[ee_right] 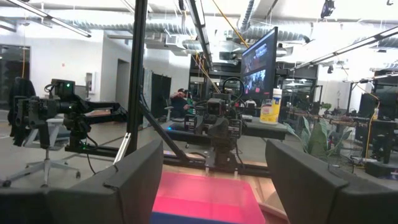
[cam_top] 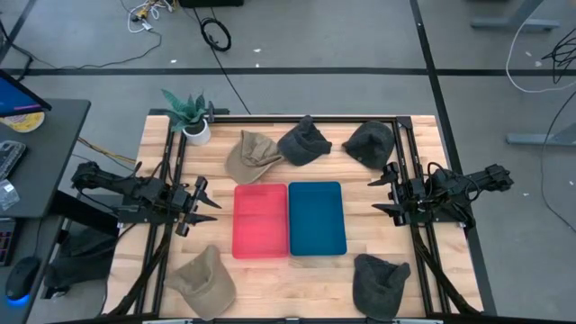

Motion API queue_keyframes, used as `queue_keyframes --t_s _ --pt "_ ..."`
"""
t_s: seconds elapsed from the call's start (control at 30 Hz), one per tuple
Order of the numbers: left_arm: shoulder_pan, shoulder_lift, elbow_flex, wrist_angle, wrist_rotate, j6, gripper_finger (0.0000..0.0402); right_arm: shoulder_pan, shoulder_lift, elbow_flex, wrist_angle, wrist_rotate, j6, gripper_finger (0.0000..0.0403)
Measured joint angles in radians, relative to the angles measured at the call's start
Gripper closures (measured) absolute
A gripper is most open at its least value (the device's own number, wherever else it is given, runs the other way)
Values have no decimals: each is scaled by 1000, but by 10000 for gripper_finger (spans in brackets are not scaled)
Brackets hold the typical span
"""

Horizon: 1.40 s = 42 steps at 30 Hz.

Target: Pick & Place hat

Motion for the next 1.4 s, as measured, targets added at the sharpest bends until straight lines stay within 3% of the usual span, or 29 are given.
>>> queue_keyframes --t_s 0.97,1.23,1.4 --pt "0 0 0 0 0 0 232 0 0 0 0 0 0 114" --pt "0 0 0 0 0 0 232 0 0 0 12 0 266 114" --pt "0 0 0 0 0 0 232 0 0 0 33 0 301 114"
